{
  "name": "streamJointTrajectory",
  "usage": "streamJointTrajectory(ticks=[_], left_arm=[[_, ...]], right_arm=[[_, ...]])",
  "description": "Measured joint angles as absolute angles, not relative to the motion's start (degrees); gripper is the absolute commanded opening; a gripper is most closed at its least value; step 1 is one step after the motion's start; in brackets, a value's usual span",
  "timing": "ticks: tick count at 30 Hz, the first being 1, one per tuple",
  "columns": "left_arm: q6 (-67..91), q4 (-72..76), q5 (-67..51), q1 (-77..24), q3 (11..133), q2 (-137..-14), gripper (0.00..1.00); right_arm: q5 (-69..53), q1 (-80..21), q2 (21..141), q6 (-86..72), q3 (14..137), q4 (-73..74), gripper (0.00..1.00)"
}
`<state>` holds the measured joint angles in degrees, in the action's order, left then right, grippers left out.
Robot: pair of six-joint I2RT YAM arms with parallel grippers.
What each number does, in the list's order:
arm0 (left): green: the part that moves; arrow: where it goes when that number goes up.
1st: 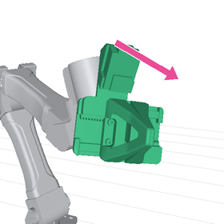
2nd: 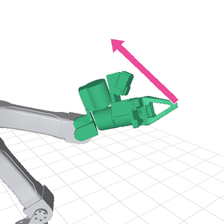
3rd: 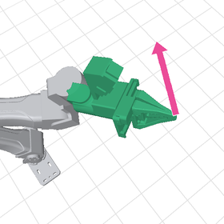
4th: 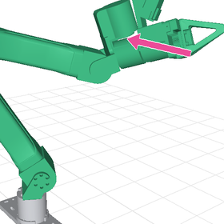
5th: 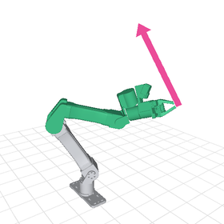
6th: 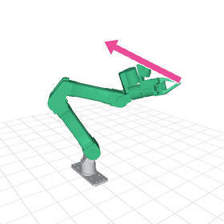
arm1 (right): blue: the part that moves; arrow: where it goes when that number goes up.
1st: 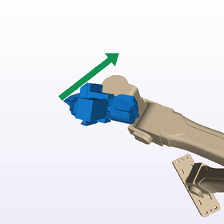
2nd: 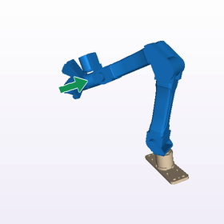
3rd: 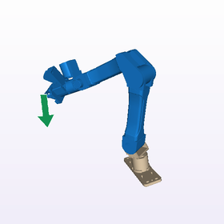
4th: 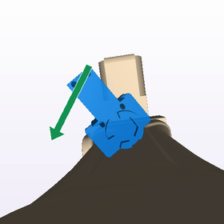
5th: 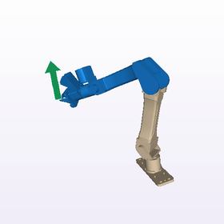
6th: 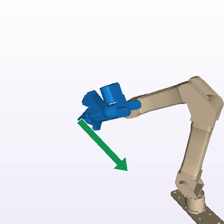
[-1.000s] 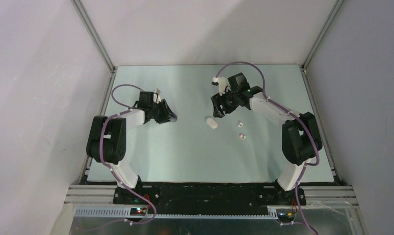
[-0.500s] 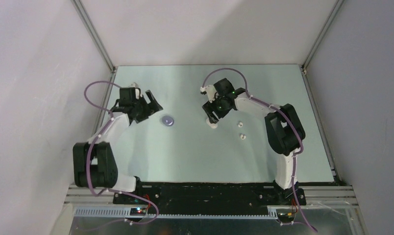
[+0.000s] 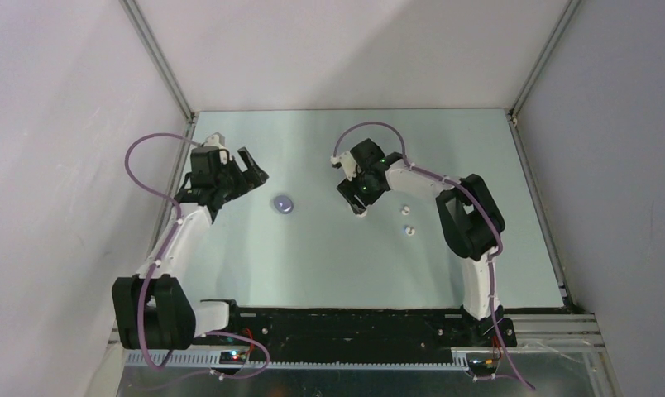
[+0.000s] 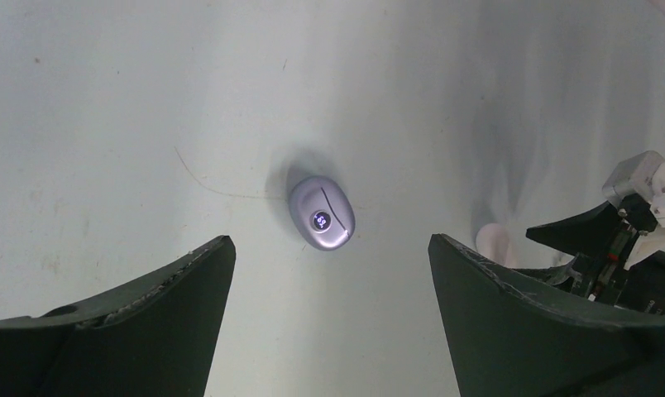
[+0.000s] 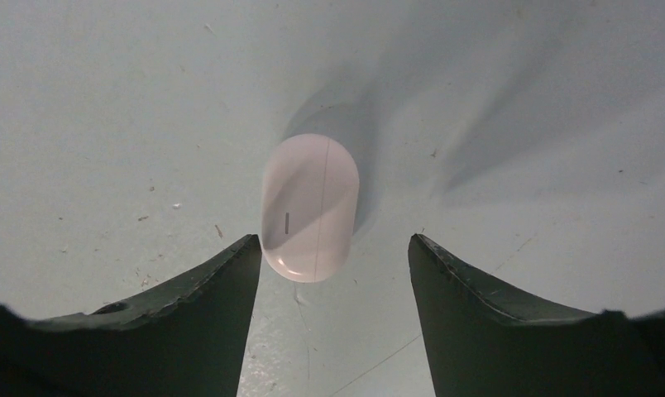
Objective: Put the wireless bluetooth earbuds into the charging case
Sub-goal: Pick up the charging case at the center of the board.
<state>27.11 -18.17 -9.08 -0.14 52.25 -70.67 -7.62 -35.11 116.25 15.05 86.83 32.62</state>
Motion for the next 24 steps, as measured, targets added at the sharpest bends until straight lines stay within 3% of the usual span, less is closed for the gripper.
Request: streamJointTrajectory(ticks=[9, 19, 24], left_arm=[[28.7, -17.5, -8.6, -0.1, 51.4, -70.8, 0.89], [30.1, -15.3, -9.3, -0.1, 51.4, -71.7, 0.86], [30.6, -14.2, -10.4, -0.1, 51.4, -73.8, 0.83]], right_arm=[[-6.4, -37.4, 117.2, 15.3, 86.8, 32.9, 0.49], [-6.2, -37.6, 117.9, 15.2, 86.8, 33.2, 0.59], [-5.8, -37.6, 118.0, 15.5, 86.2, 33.2, 0.43]])
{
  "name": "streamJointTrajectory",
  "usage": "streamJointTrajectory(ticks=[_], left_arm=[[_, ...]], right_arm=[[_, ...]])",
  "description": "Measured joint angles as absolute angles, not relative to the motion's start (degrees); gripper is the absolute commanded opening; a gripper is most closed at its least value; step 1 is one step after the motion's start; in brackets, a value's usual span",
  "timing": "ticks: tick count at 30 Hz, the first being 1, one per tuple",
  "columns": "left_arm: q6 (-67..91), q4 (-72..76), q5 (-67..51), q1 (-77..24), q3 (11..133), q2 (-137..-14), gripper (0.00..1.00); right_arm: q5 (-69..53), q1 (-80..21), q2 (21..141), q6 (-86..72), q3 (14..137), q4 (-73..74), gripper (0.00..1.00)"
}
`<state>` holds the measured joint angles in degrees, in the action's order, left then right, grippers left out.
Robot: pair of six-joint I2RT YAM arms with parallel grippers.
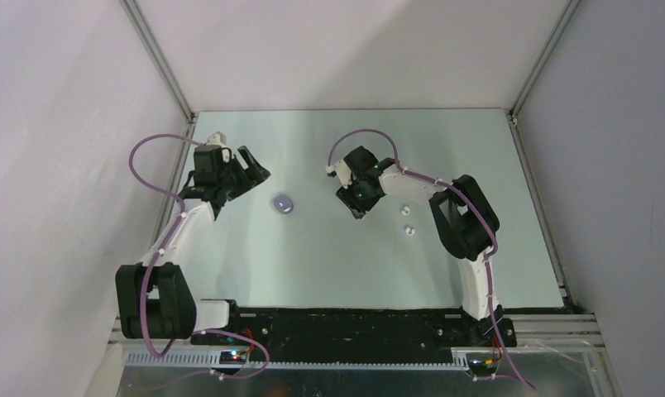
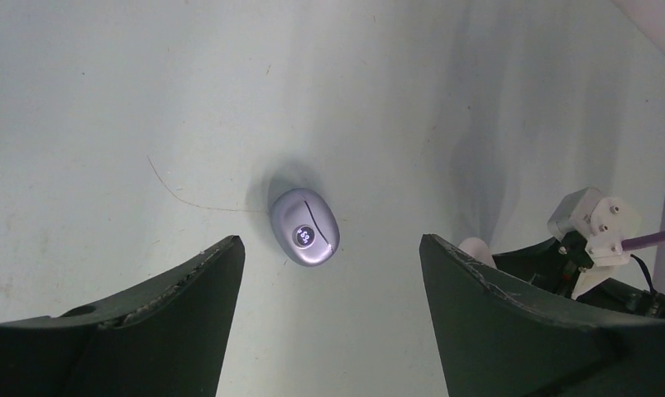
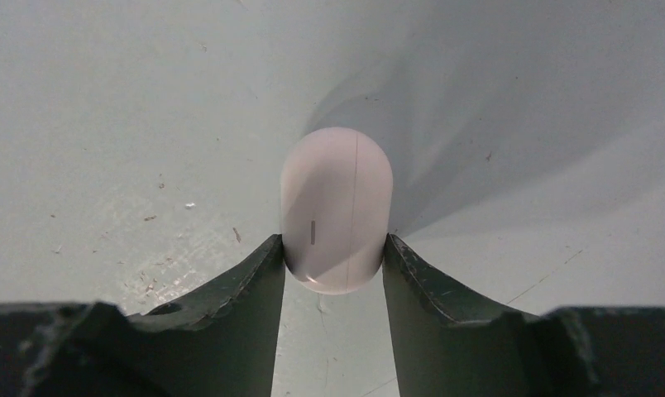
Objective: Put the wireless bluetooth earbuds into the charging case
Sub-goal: Pick up the charging case at the center of the board.
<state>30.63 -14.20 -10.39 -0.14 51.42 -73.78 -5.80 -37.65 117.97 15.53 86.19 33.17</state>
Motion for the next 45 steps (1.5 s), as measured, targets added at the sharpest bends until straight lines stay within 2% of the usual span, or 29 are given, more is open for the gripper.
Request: streamJointTrajectory(ticks=[7, 10, 22, 31, 41, 45], left_arm=[[31.5, -11.1, -14.8, -0.2, 51.4, -76.1, 0.77], [31.6, -7.8, -18.5, -0.7, 51.4, -77.2, 0.75], [31.4, 4.4, -38.7, -8.4, 55.2, -81.7, 0.67], [30.3, 9.2, -49.5, -12.8, 58.3, -81.7, 0.62], [25.8, 3.8, -51.4, -15.2, 62.2, -82.3, 0.63], [24.9, 1.9, -51.3, -15.4, 62.6, -83.0, 0.6]], right_arm=[[-7.0, -37.6, 117.7, 19.5, 85.9, 33.2, 0.32], [-8.5, -37.6, 115.9, 22.0, 85.1, 34.0, 0.31], [-16.1, -38.7, 94.0, 26.7, 85.1, 29.6, 0.31], [-15.2, -42.5, 93.5, 26.3, 86.2, 27.9, 0.3], [-11.9, -43.4, 93.5, 24.0, 86.8, 25.9, 0.3], [-11.0, -43.7, 93.5, 24.0, 86.8, 24.8, 0.29]])
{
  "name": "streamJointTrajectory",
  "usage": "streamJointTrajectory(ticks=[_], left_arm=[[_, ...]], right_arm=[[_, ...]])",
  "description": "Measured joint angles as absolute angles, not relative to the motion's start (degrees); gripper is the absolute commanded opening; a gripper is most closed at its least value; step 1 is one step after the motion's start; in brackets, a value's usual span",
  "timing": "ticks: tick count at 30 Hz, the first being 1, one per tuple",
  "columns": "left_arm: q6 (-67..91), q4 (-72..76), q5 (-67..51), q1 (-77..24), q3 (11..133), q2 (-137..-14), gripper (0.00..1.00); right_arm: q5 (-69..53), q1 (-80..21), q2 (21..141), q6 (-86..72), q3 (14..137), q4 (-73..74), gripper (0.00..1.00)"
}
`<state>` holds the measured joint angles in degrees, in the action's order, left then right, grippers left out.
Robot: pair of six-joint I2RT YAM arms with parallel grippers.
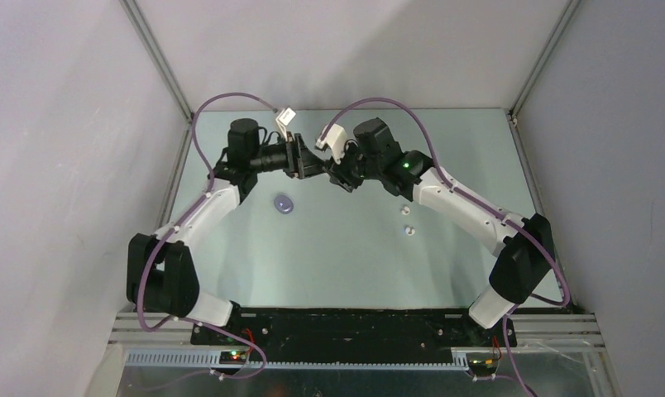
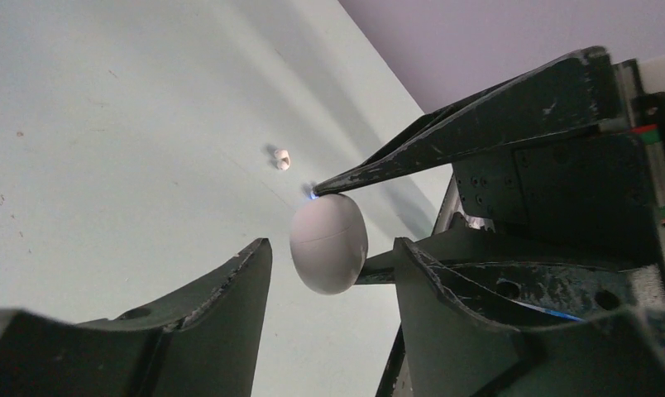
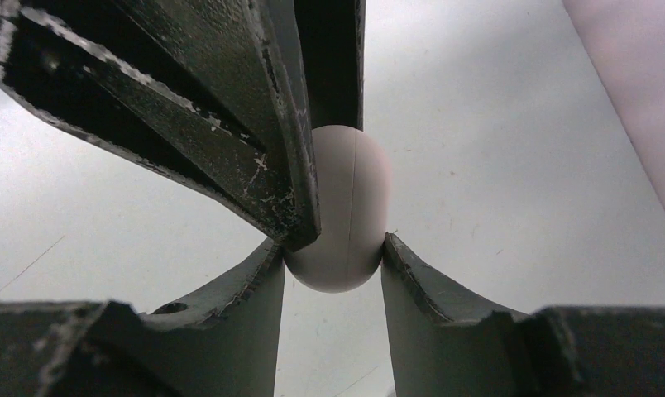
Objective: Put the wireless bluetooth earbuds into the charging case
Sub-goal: Pick up the charging case at the center of the board, then open the charging case.
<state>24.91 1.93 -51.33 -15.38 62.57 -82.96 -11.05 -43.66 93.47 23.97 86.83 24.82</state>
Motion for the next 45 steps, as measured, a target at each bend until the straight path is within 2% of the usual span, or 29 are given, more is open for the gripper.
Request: streamJointTrajectory(ticks=[5, 8, 11, 13, 15, 16, 17, 19, 22, 27, 32, 38, 45], left_arm=[[24.6, 0.8, -51.6, -15.4, 62.6, -83.5, 0.39], [24.4, 1.1, -52.4, -15.4, 62.6, -83.9, 0.33], [24.4, 1.6, -53.4, -15.4, 63.0, -84.4, 0.17], [24.5, 1.8, -53.9, -15.4, 63.3, -84.9, 0.09], [24.5, 2.4, -54.4, -15.3, 63.4, -85.2, 0.02], [24.6, 2.6, -54.7, -15.3, 63.4, -85.4, 0.01], [24.6, 2.9, -55.0, -15.3, 63.4, -85.5, 0.0], [24.4, 3.7, -56.0, -15.3, 63.4, -85.6, 0.0], [23.3, 5.9, -58.9, -14.8, 63.0, -85.6, 0.02], [13.6, 8.2, -63.0, -13.6, 57.9, -82.4, 0.0], [3.9, 8.3, -65.3, -13.4, 56.4, -78.7, 0.0], [-1.1, 8.5, -66.7, -13.4, 56.4, -76.7, 0.0], [-2.0, 8.9, -67.5, -13.4, 56.4, -76.5, 0.0]], right_arm=[[-10.3, -43.8, 93.5, 24.1, 86.8, 24.3, 0.29], [-9.9, -43.8, 93.5, 24.1, 86.8, 24.1, 0.29], [-9.2, -43.9, 93.5, 24.2, 86.8, 24.1, 0.32], [-8.8, -43.9, 93.5, 24.3, 86.8, 24.0, 0.37], [-8.7, -43.9, 93.5, 24.3, 86.8, 24.1, 0.5], [-8.6, -43.9, 93.5, 24.3, 86.8, 24.2, 0.59], [-8.8, -43.8, 93.5, 24.3, 86.8, 24.3, 0.63], [-10.9, -43.2, 93.5, 24.2, 86.9, 24.7, 0.79], [-19.2, -40.6, 93.3, 22.8, 87.7, 26.3, 0.86], [-35.5, -30.7, 91.7, 18.0, 89.2, 27.2, 0.83], [-46.4, -29.4, 91.6, 16.3, 92.0, 28.1, 0.78], [-53.7, -30.9, 92.2, 16.1, 92.2, 29.1, 0.76], [-54.5, -31.6, 94.6, 17.0, 92.2, 29.8, 0.72]])
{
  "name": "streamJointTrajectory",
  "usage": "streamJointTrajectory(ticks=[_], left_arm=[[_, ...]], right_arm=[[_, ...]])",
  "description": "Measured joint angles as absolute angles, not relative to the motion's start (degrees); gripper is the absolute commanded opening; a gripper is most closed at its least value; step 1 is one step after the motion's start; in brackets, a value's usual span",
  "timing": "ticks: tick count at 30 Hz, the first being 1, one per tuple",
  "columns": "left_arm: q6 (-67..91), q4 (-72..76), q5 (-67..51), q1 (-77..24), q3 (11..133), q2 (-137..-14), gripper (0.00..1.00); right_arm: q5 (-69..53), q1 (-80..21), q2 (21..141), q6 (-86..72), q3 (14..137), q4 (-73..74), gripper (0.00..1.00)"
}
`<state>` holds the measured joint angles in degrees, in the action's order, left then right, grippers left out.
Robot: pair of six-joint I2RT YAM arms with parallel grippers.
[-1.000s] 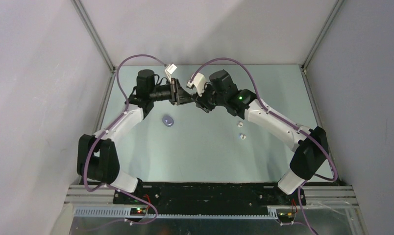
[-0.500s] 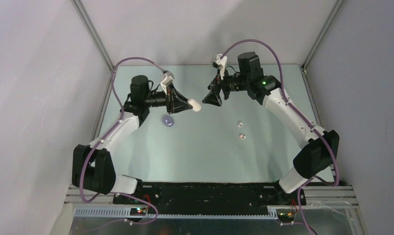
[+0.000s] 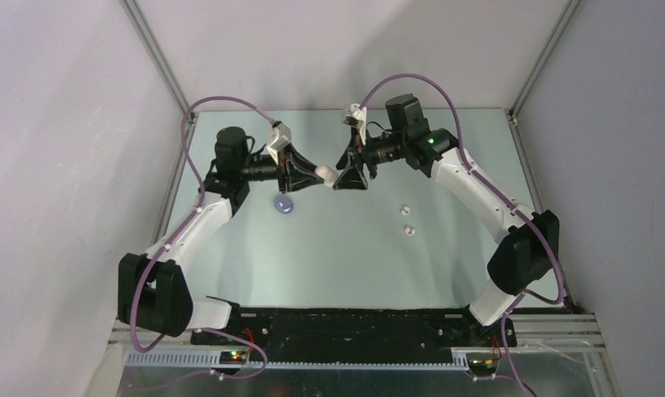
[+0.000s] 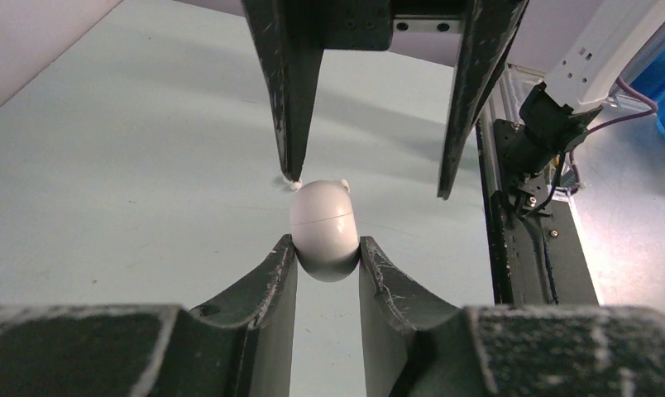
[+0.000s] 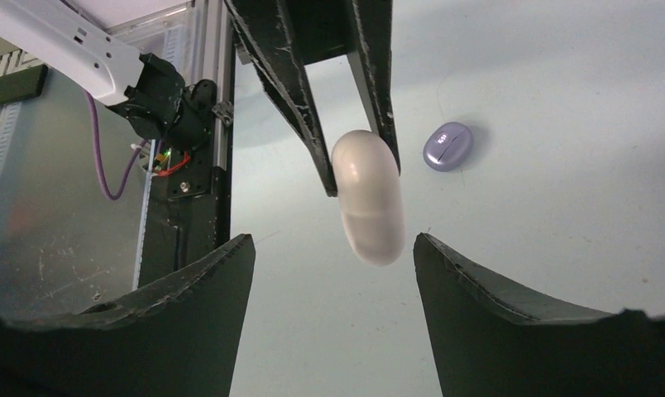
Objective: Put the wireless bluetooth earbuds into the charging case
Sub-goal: Open the charging case.
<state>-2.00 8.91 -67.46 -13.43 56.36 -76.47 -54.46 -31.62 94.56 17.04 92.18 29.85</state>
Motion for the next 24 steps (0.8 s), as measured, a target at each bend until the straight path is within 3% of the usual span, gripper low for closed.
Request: streamJointTrajectory(ticks=[4, 6, 8, 11, 12, 13, 15, 17, 24], left_arm=[[-2.0, 9.0, -68.0, -13.4, 56.4, -76.4, 0.0], [-2.0, 9.0, -68.1, -13.4, 56.4, -76.4, 0.0], [-2.0, 9.0, -68.2, -13.4, 56.4, -76.4, 0.0], [-1.8, 8.9, -68.9, -13.4, 56.4, -76.4, 0.0], [-1.7, 8.8, -69.3, -13.4, 56.4, -76.3, 0.01], [-1.5, 8.8, -69.4, -13.4, 56.4, -76.3, 0.09], [-1.2, 8.6, -69.3, -13.3, 56.4, -76.3, 0.25], [-1.5, 7.4, -69.1, -13.3, 56.7, -76.3, 0.33], [-9.3, -3.0, -67.3, -14.0, 60.2, -76.3, 0.39]], right_arm=[[-53.7, -32.3, 95.9, 17.9, 92.3, 30.0, 0.68], [-53.4, -32.7, 96.4, 18.2, 92.3, 30.1, 0.6], [-53.2, -33.1, 96.9, 18.8, 92.4, 30.2, 0.49], [-52.4, -33.4, 97.3, 20.3, 92.6, 30.4, 0.12], [-52.4, -33.3, 97.4, 20.8, 92.7, 30.5, 0.07], [-52.5, -33.1, 97.5, 21.3, 92.8, 30.7, 0.02], [-52.1, -33.2, 97.5, 22.8, 93.5, 31.5, 0.0], [-51.3, -33.5, 97.5, 24.6, 94.2, 32.8, 0.0], [-42.5, -36.4, 97.7, 36.1, 100.1, 41.8, 0.0]])
